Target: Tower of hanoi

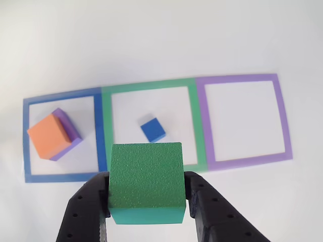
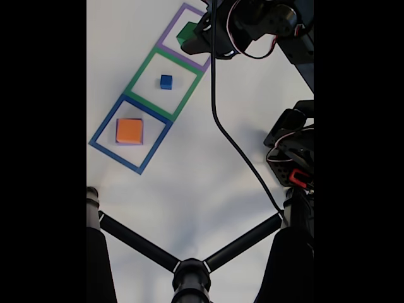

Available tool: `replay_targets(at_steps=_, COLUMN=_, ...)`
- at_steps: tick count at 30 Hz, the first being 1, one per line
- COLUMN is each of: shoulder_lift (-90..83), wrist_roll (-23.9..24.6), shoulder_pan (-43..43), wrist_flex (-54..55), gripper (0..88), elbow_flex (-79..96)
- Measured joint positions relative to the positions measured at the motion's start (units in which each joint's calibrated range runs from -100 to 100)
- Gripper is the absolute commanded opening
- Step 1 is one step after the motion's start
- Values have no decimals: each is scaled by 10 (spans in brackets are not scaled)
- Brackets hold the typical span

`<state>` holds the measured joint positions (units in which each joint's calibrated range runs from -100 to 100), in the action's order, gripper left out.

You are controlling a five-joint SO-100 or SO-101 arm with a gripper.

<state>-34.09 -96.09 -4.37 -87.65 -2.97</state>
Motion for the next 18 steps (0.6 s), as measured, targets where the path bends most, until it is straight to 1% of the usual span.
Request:
replay_targets(at_steps=2, shoulder_lift=-3, wrist_roll=12, shoulder_pan=24, wrist_flex=-17, gripper=52, elbow_flex=-18)
replay_targets(at_steps=6, shoulder_lift=-8, wrist_roll=10, shoulder_pan=73, wrist_flex=-39, gripper=51, elbow_flex=-43)
replay_targets(at_steps=8, shoulder_lift=-9, wrist_roll=20, shoulder_pan=95, wrist_flex=-40, gripper=51, elbow_flex=-50)
replay_targets(at_steps=13, shoulder_lift=-9, wrist_roll=25, shoulder_pan=147, wrist_flex=-41, gripper=51, elbow_flex=-52)
replay_targets(at_steps=15, shoulder_lift=-9, wrist_roll=23, shoulder_pan=164, wrist_flex=-41, gripper=52, elbow_flex=-52)
replay_targets(at_steps=18, shoulder_lift=-13, wrist_roll=0, shoulder_pan=186, wrist_flex=-17, gripper=52, elbow_flex=-22)
